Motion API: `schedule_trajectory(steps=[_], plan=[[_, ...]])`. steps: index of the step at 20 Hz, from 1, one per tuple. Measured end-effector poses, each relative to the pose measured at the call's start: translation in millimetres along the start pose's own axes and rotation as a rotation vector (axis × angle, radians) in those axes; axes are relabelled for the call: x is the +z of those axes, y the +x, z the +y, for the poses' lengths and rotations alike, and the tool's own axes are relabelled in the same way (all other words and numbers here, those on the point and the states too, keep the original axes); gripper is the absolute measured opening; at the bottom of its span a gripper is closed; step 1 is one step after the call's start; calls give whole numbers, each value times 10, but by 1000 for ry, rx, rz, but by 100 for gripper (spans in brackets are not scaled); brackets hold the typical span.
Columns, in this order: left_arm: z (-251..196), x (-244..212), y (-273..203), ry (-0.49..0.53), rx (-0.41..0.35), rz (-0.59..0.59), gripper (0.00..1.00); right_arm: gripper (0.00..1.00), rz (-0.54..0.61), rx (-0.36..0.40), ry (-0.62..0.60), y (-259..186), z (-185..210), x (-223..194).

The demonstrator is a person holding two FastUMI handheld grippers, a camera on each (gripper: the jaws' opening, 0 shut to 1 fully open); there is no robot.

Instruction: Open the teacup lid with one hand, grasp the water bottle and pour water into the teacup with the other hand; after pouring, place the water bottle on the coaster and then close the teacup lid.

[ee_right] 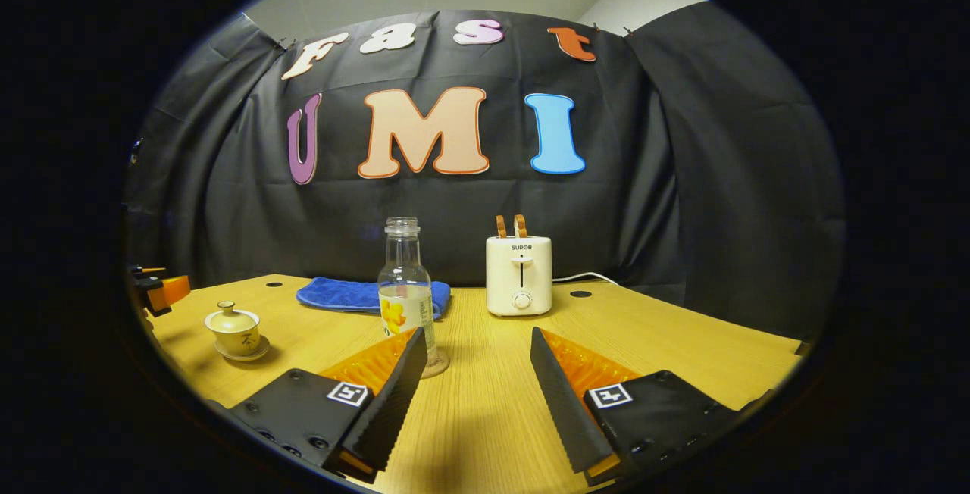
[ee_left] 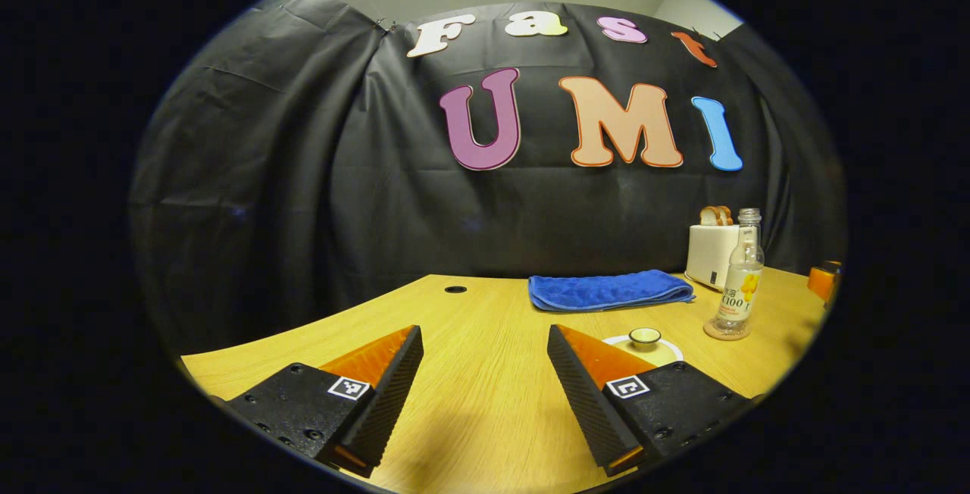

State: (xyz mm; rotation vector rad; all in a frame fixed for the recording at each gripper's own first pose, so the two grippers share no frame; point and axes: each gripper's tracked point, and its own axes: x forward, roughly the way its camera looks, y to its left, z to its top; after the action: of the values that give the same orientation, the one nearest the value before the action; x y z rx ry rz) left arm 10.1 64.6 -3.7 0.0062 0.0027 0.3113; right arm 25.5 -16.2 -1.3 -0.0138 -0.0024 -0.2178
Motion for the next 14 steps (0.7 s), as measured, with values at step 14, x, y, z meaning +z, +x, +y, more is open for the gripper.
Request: schedule_trajectory(steps=[14], plan=[[6, -14, 5, 1, 4, 2, 96, 89, -1, -12, -1, -1, -29, 1]])
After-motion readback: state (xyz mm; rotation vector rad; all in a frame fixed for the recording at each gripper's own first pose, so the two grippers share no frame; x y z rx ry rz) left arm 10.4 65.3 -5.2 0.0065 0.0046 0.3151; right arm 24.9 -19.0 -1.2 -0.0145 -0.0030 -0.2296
